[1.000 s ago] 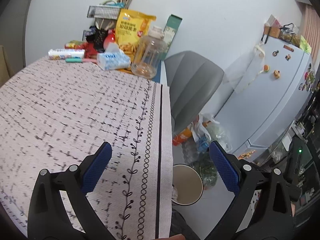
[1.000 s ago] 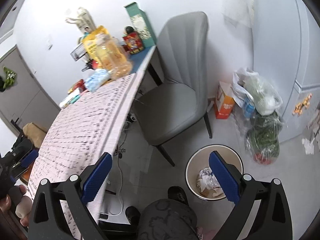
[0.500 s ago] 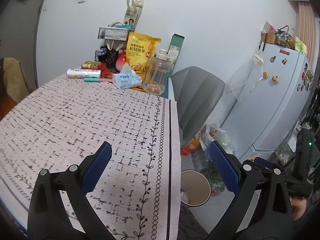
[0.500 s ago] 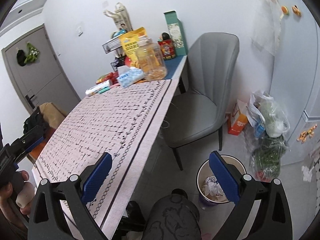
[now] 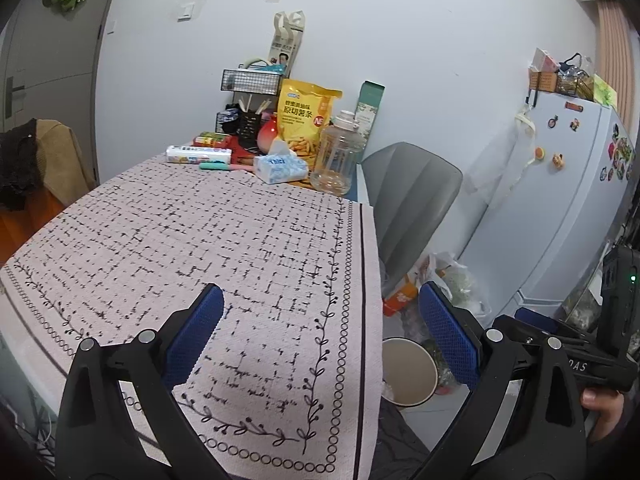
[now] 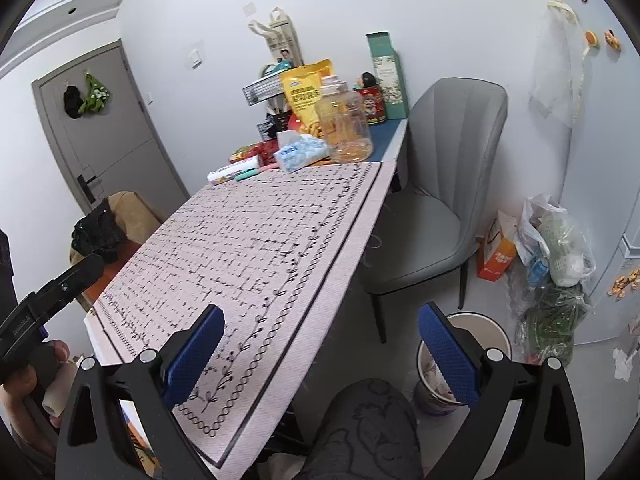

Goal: Collect trash

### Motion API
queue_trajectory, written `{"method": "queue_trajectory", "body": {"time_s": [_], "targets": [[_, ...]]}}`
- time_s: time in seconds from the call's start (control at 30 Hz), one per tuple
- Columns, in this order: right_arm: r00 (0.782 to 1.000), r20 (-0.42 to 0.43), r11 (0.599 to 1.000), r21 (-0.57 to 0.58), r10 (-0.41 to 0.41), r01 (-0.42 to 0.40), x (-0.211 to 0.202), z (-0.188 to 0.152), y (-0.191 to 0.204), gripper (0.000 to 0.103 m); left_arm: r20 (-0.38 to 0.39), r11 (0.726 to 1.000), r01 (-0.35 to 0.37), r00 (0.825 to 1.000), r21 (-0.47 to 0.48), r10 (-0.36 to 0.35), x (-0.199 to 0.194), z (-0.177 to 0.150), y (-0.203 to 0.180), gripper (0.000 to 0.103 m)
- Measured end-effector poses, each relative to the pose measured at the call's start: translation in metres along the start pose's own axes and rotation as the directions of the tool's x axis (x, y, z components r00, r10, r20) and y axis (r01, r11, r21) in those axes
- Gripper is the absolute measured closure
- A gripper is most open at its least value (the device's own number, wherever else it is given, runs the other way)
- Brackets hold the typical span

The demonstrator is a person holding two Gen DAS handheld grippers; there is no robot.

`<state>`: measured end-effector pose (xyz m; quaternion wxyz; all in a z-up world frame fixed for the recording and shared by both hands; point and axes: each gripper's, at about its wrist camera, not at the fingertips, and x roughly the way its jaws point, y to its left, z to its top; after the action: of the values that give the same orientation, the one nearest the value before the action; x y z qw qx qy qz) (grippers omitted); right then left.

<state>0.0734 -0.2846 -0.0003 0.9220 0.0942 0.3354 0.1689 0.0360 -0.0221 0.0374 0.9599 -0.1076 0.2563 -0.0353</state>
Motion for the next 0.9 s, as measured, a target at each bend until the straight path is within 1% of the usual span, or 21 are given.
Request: {"method": "queue_trajectory", "body": {"time_s": [0.2, 0.43, 0.9], "targets": [[1.0, -0.004, 1.0, -0.003, 0.01, -0.01, 0.0, -0.008, 0.01, 0.008, 0.009, 0.999, -0.032, 0.999, -0.011, 0.032, -0.009, -0.005, 0.005, 0.006], [1.0, 0.002, 1.0, -0.011, 0.009, -0.009, -0.002, -0.01, 0.011, 0.008, 0.022, 0.998, -0.054, 0.998, -0.02, 0.055, -0.014, -0.008, 0.007, 0.006], [1.0, -0.01, 1.0, -0.002, 0.003, -0.003, 0.004, -0.012, 0.007, 0.008, 0.011, 0.998, -0.053, 0.999, -0.035, 0.053, -0.011, -0.012, 0.009, 0.006]]}}
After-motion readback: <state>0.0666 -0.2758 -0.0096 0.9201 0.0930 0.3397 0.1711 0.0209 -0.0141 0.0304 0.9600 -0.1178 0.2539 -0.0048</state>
